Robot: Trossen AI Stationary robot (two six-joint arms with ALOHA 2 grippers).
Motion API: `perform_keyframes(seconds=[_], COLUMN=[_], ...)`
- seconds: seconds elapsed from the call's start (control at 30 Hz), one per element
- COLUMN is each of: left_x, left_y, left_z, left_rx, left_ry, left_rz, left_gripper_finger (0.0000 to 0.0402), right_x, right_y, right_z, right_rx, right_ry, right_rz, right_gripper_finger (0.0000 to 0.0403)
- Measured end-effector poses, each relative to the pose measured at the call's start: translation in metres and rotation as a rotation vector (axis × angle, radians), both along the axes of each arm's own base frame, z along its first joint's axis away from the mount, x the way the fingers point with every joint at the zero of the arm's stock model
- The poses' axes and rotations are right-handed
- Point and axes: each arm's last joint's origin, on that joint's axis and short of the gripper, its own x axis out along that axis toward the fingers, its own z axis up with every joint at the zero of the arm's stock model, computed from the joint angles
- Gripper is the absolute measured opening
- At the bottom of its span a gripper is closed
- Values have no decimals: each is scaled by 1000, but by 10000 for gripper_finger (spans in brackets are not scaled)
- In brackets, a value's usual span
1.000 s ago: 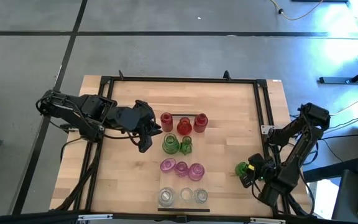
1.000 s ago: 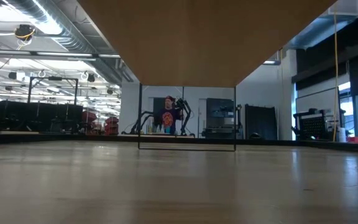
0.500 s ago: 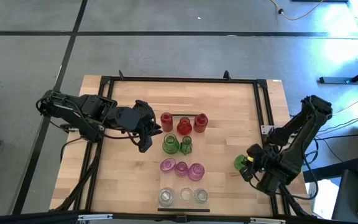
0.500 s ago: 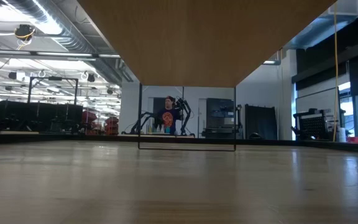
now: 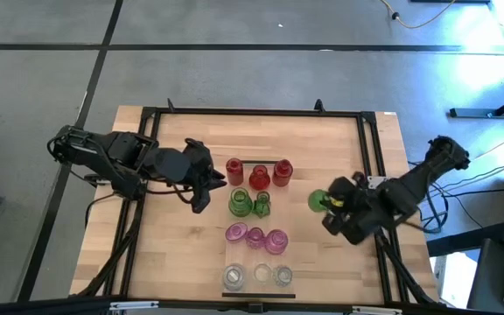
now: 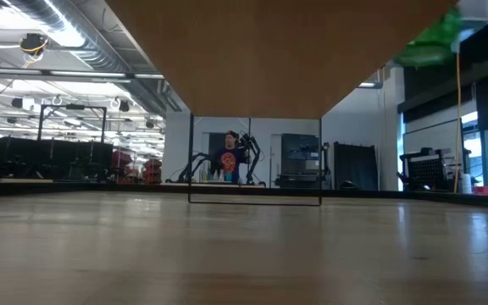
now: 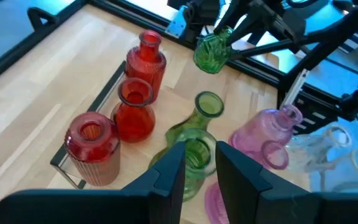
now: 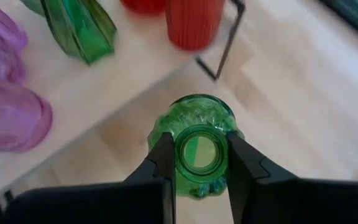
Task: Sort vases onto shelf
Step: Put the green vase on the shelf aligned with the other green vases
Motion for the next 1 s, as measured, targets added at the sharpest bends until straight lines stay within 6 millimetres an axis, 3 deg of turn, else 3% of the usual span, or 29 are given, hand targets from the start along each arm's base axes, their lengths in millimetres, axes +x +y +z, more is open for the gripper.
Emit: perform_keyframes(seconds=[0.2, 0.47, 0.77, 1.0], left_x=[-2, -4, -15, -20], left_y=[1, -1, 3, 5], left_z=[2, 8, 17, 21], left_rx=[1, -16, -1, 3], left_ry=[-8, -64, -114, -132], left_rz=[6, 4, 12, 7], left_gripper_finger=[82, 82, 82, 82], right_x=[40, 79, 97, 111], right_y=[-11, -5, 0, -9], right_z=[18, 15, 0, -7], right_rx=[-71, -78, -62, 3], right_ry=[27, -23, -2, 35], right_rz=[105, 201, 218, 251], right_gripper_finger=[61, 61, 61, 61])
